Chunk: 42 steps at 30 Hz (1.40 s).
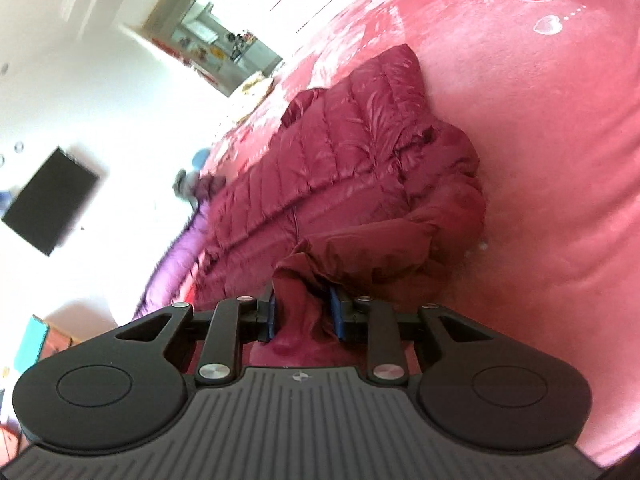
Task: Fold large clothes
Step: 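Lift the hem with both tools and fold it toward the collar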
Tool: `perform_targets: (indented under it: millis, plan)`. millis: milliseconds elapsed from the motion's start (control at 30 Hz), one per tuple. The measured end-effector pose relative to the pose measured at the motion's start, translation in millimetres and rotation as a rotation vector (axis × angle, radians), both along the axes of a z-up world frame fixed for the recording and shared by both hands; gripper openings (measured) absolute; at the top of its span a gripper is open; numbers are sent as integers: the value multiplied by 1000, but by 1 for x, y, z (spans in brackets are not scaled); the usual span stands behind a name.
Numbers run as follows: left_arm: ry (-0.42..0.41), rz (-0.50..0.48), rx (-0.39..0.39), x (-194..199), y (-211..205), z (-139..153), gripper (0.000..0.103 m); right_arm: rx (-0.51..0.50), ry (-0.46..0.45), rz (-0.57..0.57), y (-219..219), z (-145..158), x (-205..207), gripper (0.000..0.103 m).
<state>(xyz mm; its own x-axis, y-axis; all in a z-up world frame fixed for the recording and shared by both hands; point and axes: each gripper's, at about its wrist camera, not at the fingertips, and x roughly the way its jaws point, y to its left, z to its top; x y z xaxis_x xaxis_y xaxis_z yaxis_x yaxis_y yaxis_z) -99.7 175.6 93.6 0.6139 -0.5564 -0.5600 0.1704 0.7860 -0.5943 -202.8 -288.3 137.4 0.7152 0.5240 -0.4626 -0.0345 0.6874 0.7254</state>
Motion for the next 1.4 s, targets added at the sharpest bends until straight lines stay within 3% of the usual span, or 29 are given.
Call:
perform_targets:
  millis: [100,233,567,767,1000,1400]
  plan:
    - [12,45,-70,11,4,2,7,45,-4,-52,-1,1,6,30]
    - [4,76,-81,22,5,7,7,83,-12,-130,-5,0,14,30]
    - [83,161,-144,42,16,-11,7,174,36,-273,-14,-26,30,30]
    - [56,196,-195,62,21,-1,7,278,-23,-339,-14,-22,34,30]
    - [42,267,-258,88,28,11,7,304,-100,-427,-15,-9,42,30]
    - [-19,337,-283,133,32,41,7,375,-283,-543,-17,11,78,30]
